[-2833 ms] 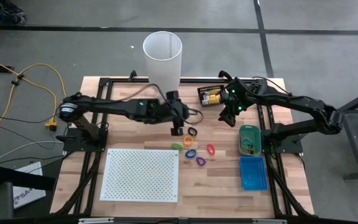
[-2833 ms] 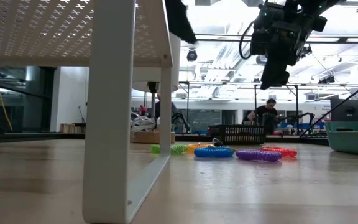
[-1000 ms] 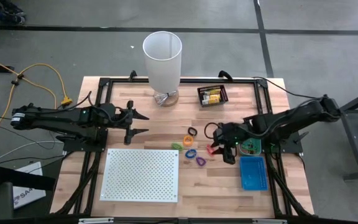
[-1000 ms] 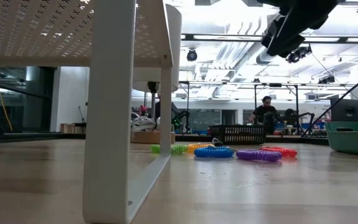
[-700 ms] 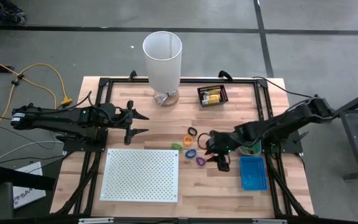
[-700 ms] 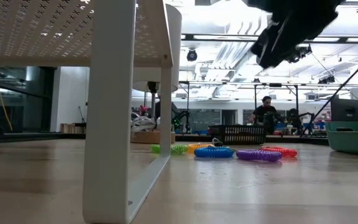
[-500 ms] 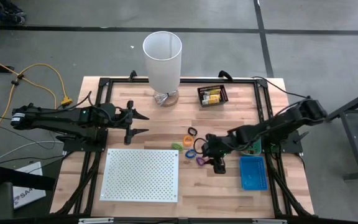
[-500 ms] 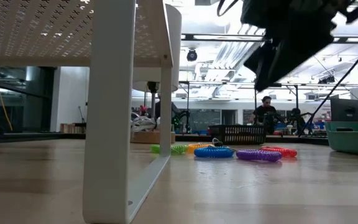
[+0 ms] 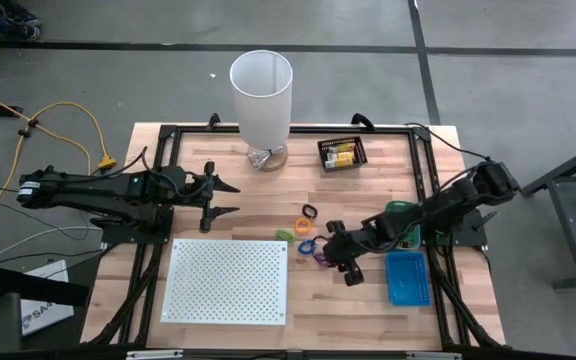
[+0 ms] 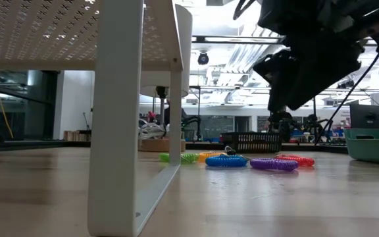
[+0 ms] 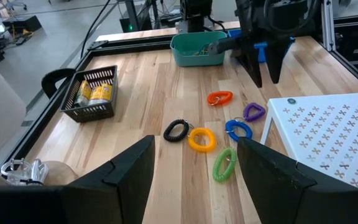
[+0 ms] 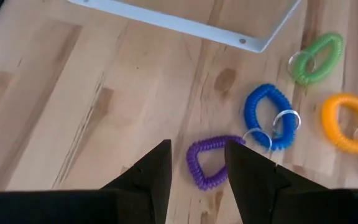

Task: Pick & Place Office Desk Supplies
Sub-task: Put the violet spring keychain into the blue bin, then put the orange spring keychain into the blue bin

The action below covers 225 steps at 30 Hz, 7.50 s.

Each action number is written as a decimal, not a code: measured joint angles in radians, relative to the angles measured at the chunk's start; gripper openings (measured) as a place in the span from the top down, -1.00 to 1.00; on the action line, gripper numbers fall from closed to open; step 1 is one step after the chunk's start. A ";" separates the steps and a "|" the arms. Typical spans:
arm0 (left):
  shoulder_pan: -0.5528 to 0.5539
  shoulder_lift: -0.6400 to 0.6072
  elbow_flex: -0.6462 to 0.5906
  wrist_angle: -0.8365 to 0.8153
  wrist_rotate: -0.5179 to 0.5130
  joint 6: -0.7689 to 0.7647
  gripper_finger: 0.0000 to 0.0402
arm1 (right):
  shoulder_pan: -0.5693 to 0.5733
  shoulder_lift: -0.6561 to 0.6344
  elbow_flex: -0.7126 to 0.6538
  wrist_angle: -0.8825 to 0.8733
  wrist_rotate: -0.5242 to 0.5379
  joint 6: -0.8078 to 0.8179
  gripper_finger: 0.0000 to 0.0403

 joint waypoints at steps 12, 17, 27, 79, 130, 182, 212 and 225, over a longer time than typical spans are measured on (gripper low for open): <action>0.000 0.000 0.000 0.007 0.000 0.000 -0.10 | 0.004 0.107 0.000 0.062 0.024 0.024 0.32; 0.000 0.000 0.000 0.007 0.000 0.000 -0.10 | 0.005 0.147 0.000 0.077 0.018 0.035 0.32; 0.000 0.000 0.000 0.007 0.000 0.000 -0.10 | 0.015 0.175 0.000 0.076 0.019 0.079 0.32; 0.000 0.000 0.001 0.007 0.000 0.000 -0.10 | 0.081 0.224 0.002 0.077 0.140 0.123 0.90; 0.000 0.000 0.001 0.007 0.000 0.000 -0.10 | 0.522 -0.136 0.000 -0.487 0.543 0.982 0.92; 0.000 0.000 0.001 0.007 0.000 0.000 -0.10 | 0.814 -0.079 0.000 -0.773 0.304 1.663 0.66; 0.000 0.000 0.001 0.007 0.000 0.000 -0.10 | 0.710 -0.231 0.000 -0.813 0.427 1.554 0.58; 0.000 0.000 0.001 0.007 0.000 0.000 -0.10 | 0.436 -0.228 0.000 -0.571 0.433 1.084 0.58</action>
